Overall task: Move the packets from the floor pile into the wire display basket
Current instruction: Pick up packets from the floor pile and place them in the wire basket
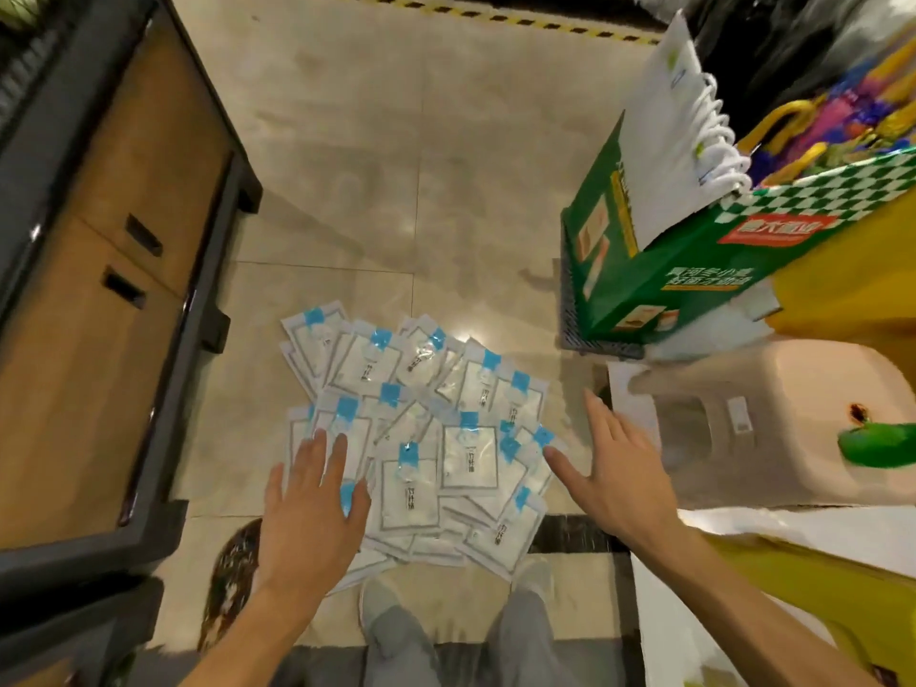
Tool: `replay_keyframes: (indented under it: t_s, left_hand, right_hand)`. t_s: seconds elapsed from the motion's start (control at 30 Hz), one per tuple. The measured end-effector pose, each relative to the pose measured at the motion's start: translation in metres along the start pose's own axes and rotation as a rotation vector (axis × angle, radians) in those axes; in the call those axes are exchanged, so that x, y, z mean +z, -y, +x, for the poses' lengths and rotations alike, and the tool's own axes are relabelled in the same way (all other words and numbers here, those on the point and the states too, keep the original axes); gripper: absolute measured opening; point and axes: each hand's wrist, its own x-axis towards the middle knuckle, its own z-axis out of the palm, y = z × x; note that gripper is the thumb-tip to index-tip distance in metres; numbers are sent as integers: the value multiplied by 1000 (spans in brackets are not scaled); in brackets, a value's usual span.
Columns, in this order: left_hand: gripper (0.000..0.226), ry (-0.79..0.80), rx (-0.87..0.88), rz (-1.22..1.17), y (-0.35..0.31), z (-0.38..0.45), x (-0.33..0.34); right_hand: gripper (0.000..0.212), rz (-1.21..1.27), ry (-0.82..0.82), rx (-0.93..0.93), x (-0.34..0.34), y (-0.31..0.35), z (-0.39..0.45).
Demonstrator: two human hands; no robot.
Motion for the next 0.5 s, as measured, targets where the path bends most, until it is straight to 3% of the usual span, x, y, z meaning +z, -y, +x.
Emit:
replay_keyframes:
  t_s: [0.5]
  left_hand:
    - [82, 45, -46, 100, 53, 181, 346]
  right_hand:
    - [98, -119, 13, -55, 350, -72, 209]
